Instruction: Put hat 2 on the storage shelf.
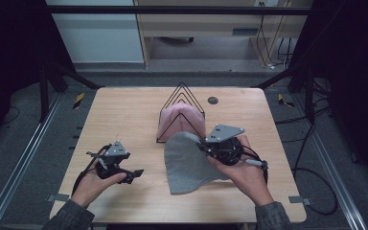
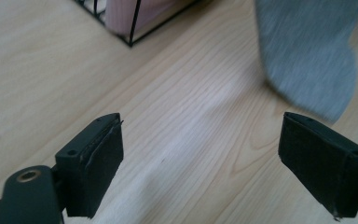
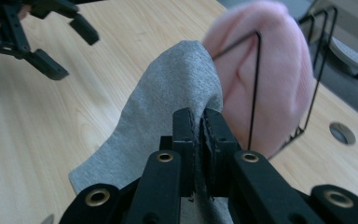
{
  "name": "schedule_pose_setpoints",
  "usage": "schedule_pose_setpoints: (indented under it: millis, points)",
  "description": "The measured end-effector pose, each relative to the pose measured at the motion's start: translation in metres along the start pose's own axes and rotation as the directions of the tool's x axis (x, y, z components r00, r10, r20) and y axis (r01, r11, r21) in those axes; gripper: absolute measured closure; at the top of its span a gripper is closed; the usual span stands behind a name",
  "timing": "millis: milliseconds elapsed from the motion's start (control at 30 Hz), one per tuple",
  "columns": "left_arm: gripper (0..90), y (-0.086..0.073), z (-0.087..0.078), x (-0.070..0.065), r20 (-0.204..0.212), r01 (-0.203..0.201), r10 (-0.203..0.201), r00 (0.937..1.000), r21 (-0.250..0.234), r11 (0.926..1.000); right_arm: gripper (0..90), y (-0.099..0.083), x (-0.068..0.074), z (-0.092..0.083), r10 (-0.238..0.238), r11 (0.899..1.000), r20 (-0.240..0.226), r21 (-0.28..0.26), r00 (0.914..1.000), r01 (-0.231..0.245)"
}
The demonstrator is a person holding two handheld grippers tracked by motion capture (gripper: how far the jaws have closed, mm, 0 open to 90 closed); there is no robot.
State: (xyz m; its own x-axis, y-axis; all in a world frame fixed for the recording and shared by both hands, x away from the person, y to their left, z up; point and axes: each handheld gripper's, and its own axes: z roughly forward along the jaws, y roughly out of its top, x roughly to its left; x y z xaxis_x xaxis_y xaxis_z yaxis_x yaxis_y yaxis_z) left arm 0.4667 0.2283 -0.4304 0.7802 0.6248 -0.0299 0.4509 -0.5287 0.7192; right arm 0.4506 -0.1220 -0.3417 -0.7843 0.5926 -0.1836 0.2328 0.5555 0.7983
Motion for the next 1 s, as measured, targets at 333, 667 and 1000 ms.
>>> schedule_pose_setpoints:
  millis: [333, 667, 1000]
  points:
    - [13.1, 0.039, -0.019, -0.015, 0.021, -0.088, 0.089, 0.9958, -0.012, 0.9960, 85.0, 0.047, 0.017, 0.002, -0.068, 0.998, -0.064, -0.019, 0.9956, 0.067]
    - [13.6, 0.059, -0.028, -0.013, 0.018, -0.097, 0.098, 0.9950, -0.041, 0.9944, 85.0, 0.072, 0.018, -0.009, -0.100, 0.994, -0.069, -0.049, 0.9926, 0.097]
    - [15.5, 0.071, -0.022, -0.015, 0.025, -0.116, 0.118, 0.9927, -0.058, 0.9915, 85.0, 0.083, 0.020, -0.013, -0.108, 0.992, -0.085, -0.071, 0.9904, 0.102]
